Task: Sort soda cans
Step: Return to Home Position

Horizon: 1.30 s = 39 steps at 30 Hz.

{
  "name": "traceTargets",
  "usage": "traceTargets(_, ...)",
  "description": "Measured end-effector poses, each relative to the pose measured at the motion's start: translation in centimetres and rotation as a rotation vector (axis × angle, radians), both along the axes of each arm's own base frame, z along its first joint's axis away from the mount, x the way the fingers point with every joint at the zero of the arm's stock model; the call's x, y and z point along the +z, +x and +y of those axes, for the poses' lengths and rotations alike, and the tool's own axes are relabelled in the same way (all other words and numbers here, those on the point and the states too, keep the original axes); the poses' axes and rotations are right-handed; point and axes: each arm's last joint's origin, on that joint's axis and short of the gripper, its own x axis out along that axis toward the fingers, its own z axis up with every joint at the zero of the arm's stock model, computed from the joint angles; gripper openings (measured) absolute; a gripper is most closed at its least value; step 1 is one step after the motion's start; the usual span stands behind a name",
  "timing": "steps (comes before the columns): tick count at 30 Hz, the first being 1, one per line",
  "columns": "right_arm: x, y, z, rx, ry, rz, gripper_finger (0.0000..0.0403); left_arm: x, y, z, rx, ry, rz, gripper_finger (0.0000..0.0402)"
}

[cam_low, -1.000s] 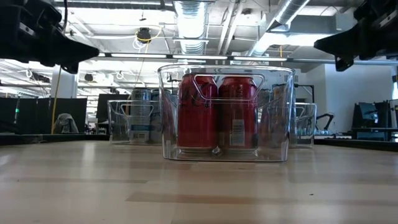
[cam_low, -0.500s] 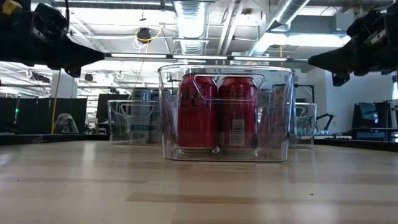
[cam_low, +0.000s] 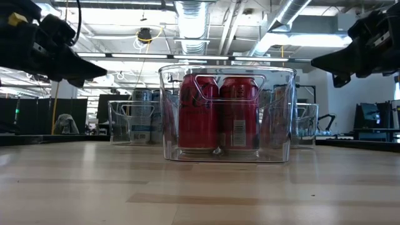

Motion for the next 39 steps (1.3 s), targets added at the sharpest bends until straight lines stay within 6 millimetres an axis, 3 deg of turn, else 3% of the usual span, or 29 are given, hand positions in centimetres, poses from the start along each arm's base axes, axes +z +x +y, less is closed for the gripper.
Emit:
traceTargets(8,-0.1,0.07,-0.01,-0.003,-0.002,0.011,0.0032,-0.17,0.13,0.06,0.022,-0.005,0.018,0.0)
traceTargets(39,-0.16,0.07,-0.02,-0.007,-0.002,0.013,0.0033,-0.15,0.13,0.06,0.021,0.013,0.018,0.0)
